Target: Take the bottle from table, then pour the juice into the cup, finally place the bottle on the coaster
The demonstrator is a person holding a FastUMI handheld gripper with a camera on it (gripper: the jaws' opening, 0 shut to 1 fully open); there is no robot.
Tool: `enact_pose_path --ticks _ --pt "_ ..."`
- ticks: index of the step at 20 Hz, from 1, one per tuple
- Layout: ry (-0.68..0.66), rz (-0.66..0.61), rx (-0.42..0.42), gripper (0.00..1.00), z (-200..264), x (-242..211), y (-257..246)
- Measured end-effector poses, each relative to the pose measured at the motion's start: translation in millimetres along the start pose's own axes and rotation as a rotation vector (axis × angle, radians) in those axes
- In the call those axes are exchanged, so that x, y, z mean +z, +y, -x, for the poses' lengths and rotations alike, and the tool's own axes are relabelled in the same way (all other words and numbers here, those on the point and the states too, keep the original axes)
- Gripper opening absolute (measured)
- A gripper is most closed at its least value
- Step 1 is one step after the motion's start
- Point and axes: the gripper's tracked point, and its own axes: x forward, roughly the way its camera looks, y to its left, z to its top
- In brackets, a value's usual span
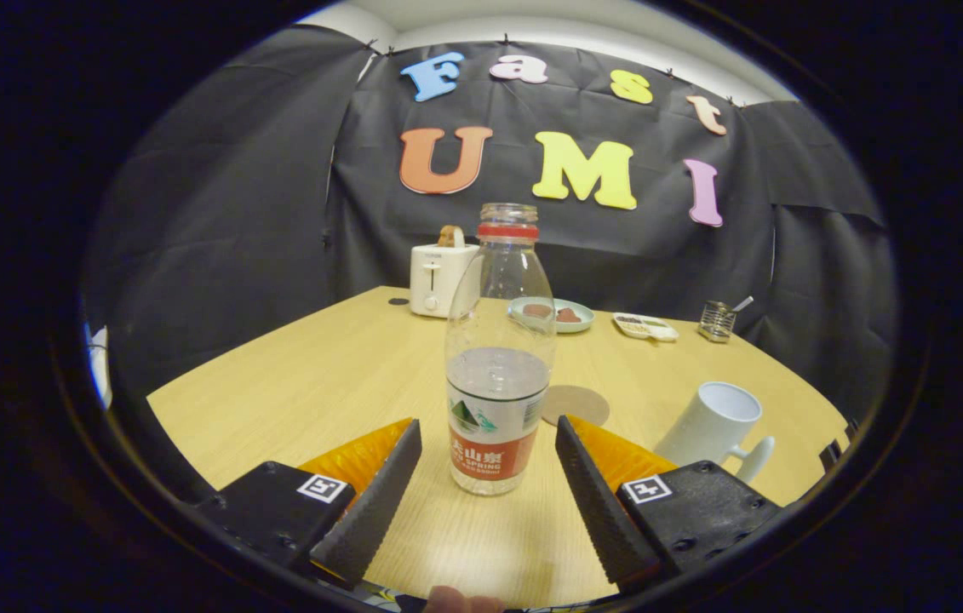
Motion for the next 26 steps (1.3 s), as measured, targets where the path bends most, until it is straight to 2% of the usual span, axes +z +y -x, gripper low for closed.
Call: enact_pose_path --ticks 13,14,16,26 --pt "0.046 0.093 -0.038 1.0 -38.0 -6.0 -1.9" --pt "0.042 0.101 -0.038 0.99 -37.3 -6.0 -1.7" --pt "0.034 0.112 -0.032 0.91 -38.1 -2.7 -1.7" --pt "0.004 0.042 0.052 0.8 -31.3 12.7 3.6"
